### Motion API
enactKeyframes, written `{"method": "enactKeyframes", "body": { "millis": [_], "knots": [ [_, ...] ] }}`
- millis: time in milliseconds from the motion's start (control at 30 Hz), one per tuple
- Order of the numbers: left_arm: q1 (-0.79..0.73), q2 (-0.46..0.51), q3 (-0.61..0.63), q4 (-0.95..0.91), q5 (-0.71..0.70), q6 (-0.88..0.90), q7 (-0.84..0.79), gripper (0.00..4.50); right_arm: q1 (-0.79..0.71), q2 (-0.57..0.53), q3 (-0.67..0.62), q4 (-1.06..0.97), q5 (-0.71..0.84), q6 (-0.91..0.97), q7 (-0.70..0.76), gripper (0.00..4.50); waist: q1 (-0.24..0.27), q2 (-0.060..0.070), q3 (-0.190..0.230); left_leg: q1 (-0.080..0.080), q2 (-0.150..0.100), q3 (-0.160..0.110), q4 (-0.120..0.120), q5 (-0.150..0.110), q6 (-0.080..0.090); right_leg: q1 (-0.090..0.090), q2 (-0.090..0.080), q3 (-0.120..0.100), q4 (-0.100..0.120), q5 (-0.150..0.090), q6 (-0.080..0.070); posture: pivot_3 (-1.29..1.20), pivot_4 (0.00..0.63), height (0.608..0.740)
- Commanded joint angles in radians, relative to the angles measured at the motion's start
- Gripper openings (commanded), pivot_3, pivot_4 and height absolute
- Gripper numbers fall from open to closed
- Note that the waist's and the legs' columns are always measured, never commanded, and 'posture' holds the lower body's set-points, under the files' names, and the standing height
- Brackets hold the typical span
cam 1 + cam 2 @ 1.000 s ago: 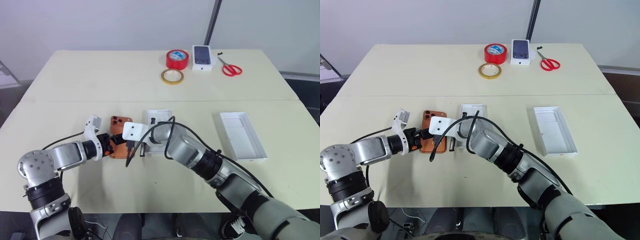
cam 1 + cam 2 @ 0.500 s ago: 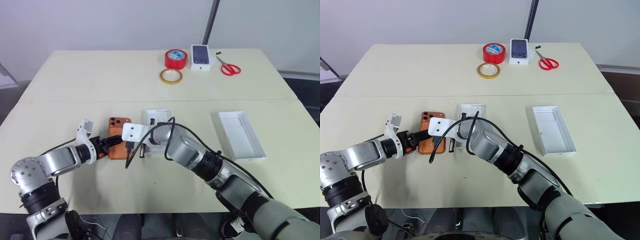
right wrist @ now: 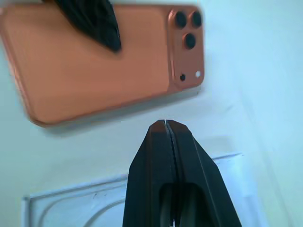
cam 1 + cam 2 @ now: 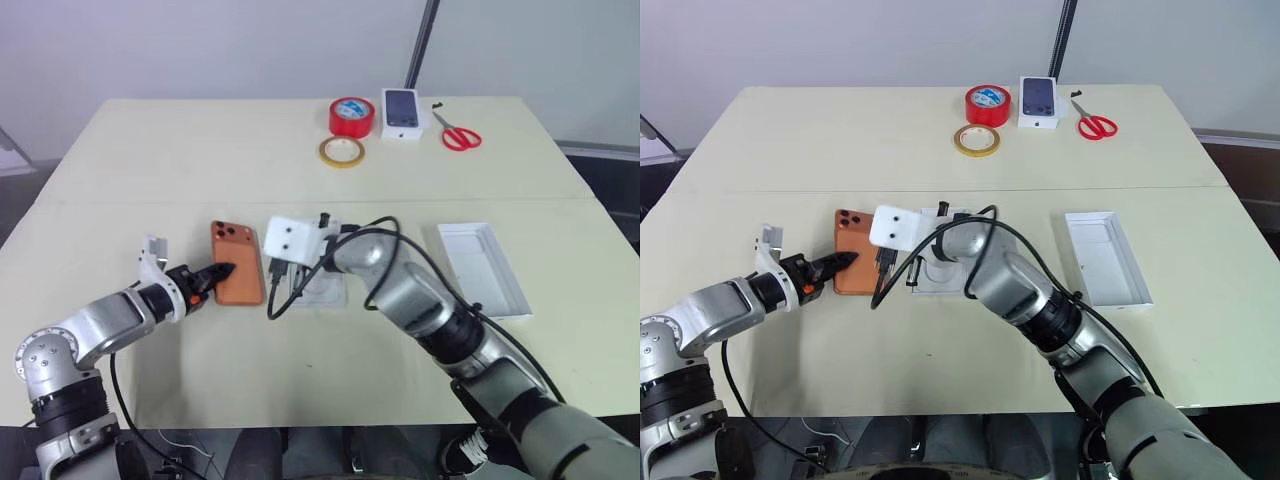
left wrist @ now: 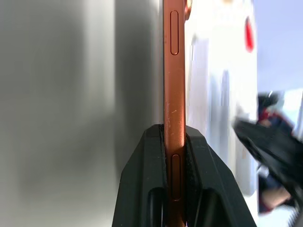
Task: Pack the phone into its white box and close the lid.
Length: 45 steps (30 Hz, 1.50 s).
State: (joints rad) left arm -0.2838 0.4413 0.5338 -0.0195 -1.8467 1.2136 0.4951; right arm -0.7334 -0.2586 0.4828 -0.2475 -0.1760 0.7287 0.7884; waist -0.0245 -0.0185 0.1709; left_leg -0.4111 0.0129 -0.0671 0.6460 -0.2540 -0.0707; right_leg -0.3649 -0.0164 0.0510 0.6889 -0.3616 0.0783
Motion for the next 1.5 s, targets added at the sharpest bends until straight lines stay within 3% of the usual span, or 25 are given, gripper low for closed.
{"method": "enactKeyframes", "body": {
  "millis": [33, 267, 467, 767, 933, 1067, 1167, 1300, 1400, 1500],
  "knots": [
    [-0.044, -0.007, -0.082, -0.102, -0.123, -0.121, 0.039, 0.07, 0.063, -0.062, -0.166, -0.131, 0.141, 0.000, 0.068, 0.00, 0.013, 0.000, 0.000, 0.000, 0.000, 0.000, 0.000, 0.000, 0.000, 0.001, 0.000, 0.000, -0.001, 0.000, 0.000, 0.00, 0.150, 0.740],
    [-0.093, -0.129, -0.306, -0.128, -0.056, -0.253, 0.060, 0.07, 0.280, -0.268, -0.407, -0.242, 0.339, 0.028, 0.161, 0.00, 0.026, 0.000, 0.000, 0.000, -0.003, 0.000, 0.001, -0.001, 0.003, 0.004, -0.002, -0.001, -0.004, 0.000, 0.000, 0.00, 0.150, 0.740],
    [-0.127, -0.189, -0.408, -0.057, 0.063, -0.279, 0.001, 0.07, 0.411, -0.386, -0.493, -0.268, 0.377, 0.017, 0.129, 0.00, 0.009, 0.001, 0.001, 0.001, 0.001, 0.001, 0.001, -0.001, 0.003, 0.004, 0.004, 0.000, -0.003, 0.000, 0.000, 0.00, 0.150, 0.740],
    [-0.160, -0.192, -0.438, 0.004, 0.122, -0.244, -0.052, 0.07, 0.443, -0.433, -0.516, -0.269, 0.399, 0.005, 0.060, 0.00, 0.014, 0.001, 0.001, 0.001, 0.001, 0.001, 0.002, -0.001, 0.003, 0.005, 0.004, 0.001, -0.004, 0.000, 0.000, 0.00, 0.150, 0.740],
    [-0.171, -0.184, -0.442, 0.018, 0.135, -0.211, -0.070, 2.20, 0.438, -0.440, -0.492, -0.259, 0.394, -0.012, 0.035, 0.00, 0.014, 0.001, 0.001, 0.001, 0.000, 0.001, 0.002, -0.001, 0.002, 0.005, 0.004, 0.001, -0.004, 0.000, 0.000, 0.00, 0.150, 0.740],
    [-0.177, -0.149, -0.428, -0.009, 0.098, -0.189, -0.059, 4.24, 0.423, -0.444, -0.476, -0.238, 0.389, -0.027, 0.025, 0.00, 0.014, 0.001, 0.001, 0.001, 0.000, 0.000, 0.002, -0.001, 0.002, 0.005, 0.004, 0.001, -0.004, 0.000, 0.000, 0.00, 0.150, 0.740],
    [-0.184, -0.099, -0.417, -0.047, 0.056, -0.174, -0.053, 4.24, 0.418, -0.451, -0.460, -0.224, 0.380, -0.037, 0.019, 0.00, 0.010, 0.001, 0.001, 0.002, 0.001, 0.000, 0.002, -0.001, 0.002, 0.006, 0.004, 0.001, -0.004, 0.000, 0.000, 0.00, 0.150, 0.740],
    [-0.197, 0.064, -0.409, -0.111, 0.060, -0.113, -0.085, 4.24, 0.386, -0.455, -0.405, -0.174, 0.334, -0.049, -0.006, 0.00, 0.010, 0.000, 0.002, 0.002, 0.001, 0.000, 0.001, -0.001, 0.002, 0.005, 0.004, 0.001, -0.004, 0.000, 0.000, 0.00, 0.150, 0.740],
    [-0.200, 0.175, -0.420, -0.140, 0.138, -0.077, -0.161, 4.24, 0.363, -0.458, -0.368, -0.153, 0.305, -0.057, -0.014, 0.00, 0.013, 0.001, 0.003, 0.002, 0.001, 0.000, 0.001, -0.001, 0.002, 0.005, 0.004, 0.001, -0.004, 0.000, 0.000, 0.00, 0.150, 0.740],
    [-0.206, 0.265, -0.428, -0.160, 0.309, -0.098, -0.290, 4.24, 0.316, -0.442, -0.325, -0.108, 0.264, -0.034, -0.046, 0.00, 0.012, 0.002, 0.003, 0.002, 0.000, 0.000, 0.001, 0.000, 0.002, 0.006, 0.004, 0.001, -0.004, 0.000, 0.000, 0.00, 0.150, 0.740]
  ]
}}
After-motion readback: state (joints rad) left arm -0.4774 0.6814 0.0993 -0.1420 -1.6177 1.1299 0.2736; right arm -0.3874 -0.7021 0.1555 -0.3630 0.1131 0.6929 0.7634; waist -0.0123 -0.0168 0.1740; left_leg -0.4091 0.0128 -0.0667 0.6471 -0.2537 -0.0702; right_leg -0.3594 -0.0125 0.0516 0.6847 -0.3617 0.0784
